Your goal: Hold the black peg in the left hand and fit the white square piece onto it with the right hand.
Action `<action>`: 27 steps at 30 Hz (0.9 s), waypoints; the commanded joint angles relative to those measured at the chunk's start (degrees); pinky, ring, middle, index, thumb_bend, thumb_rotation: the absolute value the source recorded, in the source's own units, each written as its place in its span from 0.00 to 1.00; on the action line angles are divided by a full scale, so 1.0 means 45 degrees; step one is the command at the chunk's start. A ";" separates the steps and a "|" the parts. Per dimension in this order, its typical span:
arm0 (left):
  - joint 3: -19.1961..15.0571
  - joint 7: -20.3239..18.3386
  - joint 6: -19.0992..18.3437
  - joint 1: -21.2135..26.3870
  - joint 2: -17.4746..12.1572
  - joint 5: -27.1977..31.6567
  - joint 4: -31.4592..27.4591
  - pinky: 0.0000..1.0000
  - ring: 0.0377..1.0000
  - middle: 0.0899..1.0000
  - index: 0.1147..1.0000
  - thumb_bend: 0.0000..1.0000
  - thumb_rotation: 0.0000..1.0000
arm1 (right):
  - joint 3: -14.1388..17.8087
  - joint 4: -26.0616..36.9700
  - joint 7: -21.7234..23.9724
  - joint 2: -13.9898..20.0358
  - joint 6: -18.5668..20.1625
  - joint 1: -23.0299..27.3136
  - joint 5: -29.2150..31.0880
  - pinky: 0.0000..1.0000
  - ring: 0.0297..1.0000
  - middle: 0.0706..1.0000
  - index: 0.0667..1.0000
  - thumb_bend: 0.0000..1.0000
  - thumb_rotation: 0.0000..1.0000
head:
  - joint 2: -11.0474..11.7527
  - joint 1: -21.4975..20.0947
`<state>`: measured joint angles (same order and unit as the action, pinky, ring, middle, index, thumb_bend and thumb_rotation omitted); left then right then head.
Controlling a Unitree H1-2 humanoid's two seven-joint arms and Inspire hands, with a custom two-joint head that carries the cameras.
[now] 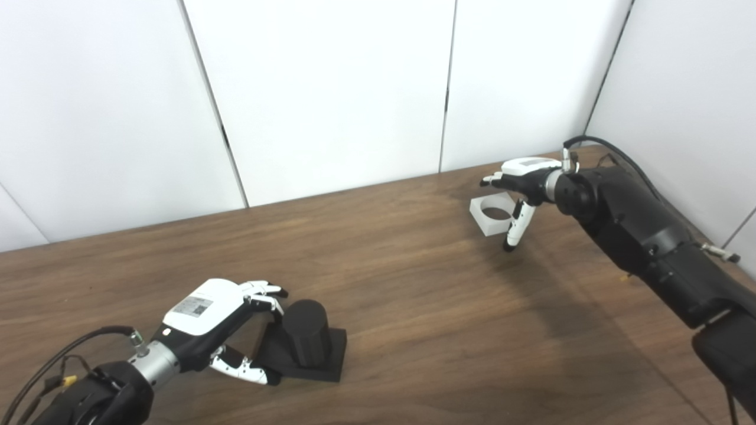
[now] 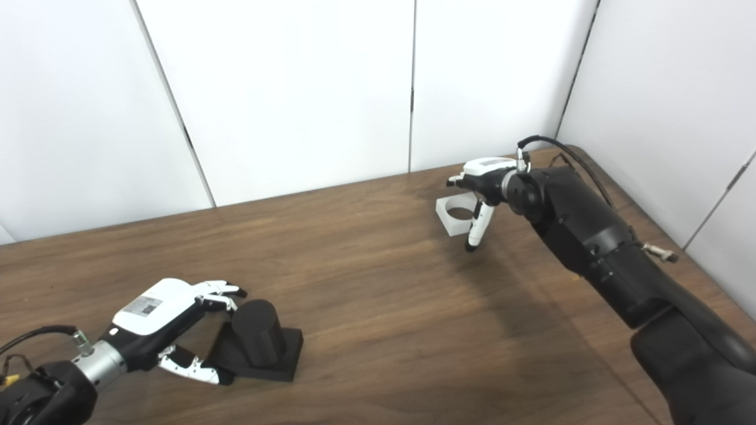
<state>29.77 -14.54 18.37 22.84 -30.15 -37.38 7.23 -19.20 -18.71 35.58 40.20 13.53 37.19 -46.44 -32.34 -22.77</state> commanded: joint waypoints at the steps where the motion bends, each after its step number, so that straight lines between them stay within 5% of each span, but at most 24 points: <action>1: 0.0578 -0.1379 -0.0132 -0.0663 -0.0430 -0.0586 -0.0092 0.75 0.88 0.85 0.42 0.52 0.06 | 0.0141 -0.0117 -0.0614 0.0159 -0.0154 0.0771 -0.0042 0.95 0.98 0.99 0.95 0.84 0.23 | -0.0017 -0.0005; 17: 0.0445 -0.1431 -0.0340 -0.0835 -0.0445 -0.0449 -0.0448 0.74 0.88 0.86 0.42 0.52 0.06 | -0.0252 -0.1395 -0.2190 -0.0331 -0.0572 0.0723 0.0071 0.94 0.96 0.96 0.89 0.78 0.19 | -0.0129 0.0091; 27: 0.0358 -0.1476 -0.0333 -0.0805 -0.0457 -0.0358 -0.0466 0.74 0.88 0.85 0.42 0.52 0.06 | -0.0506 -0.1849 -0.3010 -0.0302 -0.1013 0.0667 0.0039 0.90 0.93 0.92 0.70 0.76 0.15 | -0.0280 0.0185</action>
<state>29.42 -16.50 16.35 21.50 -30.45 -37.09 4.31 -21.58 -26.58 23.81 37.95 9.28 38.58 -45.61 -33.57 -21.88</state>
